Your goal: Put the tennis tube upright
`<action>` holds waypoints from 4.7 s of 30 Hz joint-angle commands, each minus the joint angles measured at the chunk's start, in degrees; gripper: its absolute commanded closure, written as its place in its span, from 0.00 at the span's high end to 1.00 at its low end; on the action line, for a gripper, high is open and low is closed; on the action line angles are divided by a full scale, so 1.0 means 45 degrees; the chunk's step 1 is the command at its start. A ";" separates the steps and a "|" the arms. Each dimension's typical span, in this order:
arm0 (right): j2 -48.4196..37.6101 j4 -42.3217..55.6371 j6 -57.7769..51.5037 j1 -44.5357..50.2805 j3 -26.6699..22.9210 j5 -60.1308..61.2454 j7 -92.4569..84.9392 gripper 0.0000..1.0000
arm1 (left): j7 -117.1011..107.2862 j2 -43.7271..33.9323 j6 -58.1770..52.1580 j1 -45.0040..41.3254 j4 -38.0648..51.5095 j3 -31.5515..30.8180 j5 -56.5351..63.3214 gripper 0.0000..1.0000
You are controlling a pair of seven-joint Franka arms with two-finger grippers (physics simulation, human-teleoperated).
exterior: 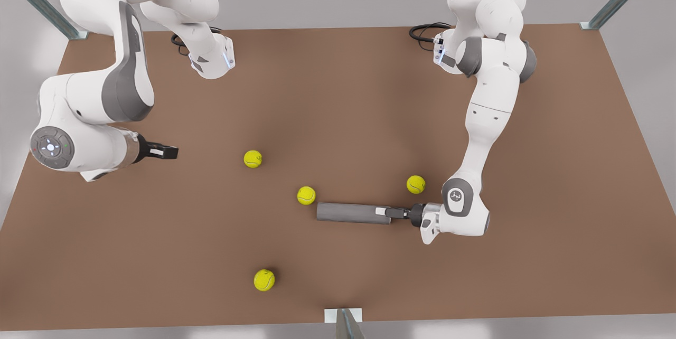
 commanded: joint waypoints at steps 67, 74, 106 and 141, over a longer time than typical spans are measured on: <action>0.0155 0.0197 0.0156 -0.1018 -0.0117 -0.0625 -0.0098 1.00 | -0.0196 -0.0626 -0.0645 -0.0723 0.0078 0.0781 -0.0230 0.32; 0.0155 0.0158 0.0156 -0.1037 -0.0117 -0.0625 -0.0098 1.00 | -0.0371 -0.0919 -0.0722 -0.0742 0.0137 0.0781 0.0317 0.32; 0.0233 0.0138 0.0527 -0.1174 -0.0117 -0.0586 -0.0078 1.00 | -0.0469 -0.1935 -0.1680 -0.0879 0.0235 0.1777 0.0395 0.21; 0.0312 0.0138 0.0527 -0.1096 -0.0078 -0.0430 0.0000 1.00 | -0.0977 -0.3887 -0.1465 -0.1035 0.0977 0.1718 0.3168 0.21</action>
